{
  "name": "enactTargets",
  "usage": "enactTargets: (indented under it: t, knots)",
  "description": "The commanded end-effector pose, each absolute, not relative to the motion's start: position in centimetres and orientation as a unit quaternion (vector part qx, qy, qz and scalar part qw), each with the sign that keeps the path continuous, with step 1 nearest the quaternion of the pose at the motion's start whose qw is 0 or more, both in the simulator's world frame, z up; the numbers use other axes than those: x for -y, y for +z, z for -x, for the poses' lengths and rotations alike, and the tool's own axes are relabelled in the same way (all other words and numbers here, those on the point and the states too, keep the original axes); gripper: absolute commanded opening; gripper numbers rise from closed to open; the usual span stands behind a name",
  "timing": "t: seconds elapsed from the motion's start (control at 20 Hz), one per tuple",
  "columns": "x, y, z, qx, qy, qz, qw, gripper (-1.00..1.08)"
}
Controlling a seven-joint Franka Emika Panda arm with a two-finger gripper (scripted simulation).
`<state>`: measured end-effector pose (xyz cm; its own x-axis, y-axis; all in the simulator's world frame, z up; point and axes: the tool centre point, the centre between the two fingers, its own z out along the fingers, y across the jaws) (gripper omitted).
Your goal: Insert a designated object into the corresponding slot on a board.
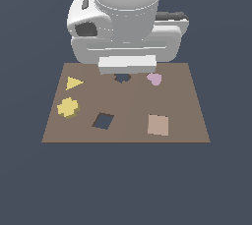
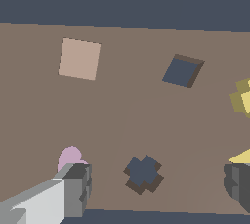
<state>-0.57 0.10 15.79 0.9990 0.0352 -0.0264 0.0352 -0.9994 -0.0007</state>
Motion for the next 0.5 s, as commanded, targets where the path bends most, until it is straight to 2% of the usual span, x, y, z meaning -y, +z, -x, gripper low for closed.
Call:
enactTargets:
  t: [0.0,0.45]
  knots:
    - [-0.1,15.8,0.6,0.018,0.013,1.000,0.000,1.00]
    - [1.6,14.8,0.4,0.032,0.012,0.999,0.000,1.00]
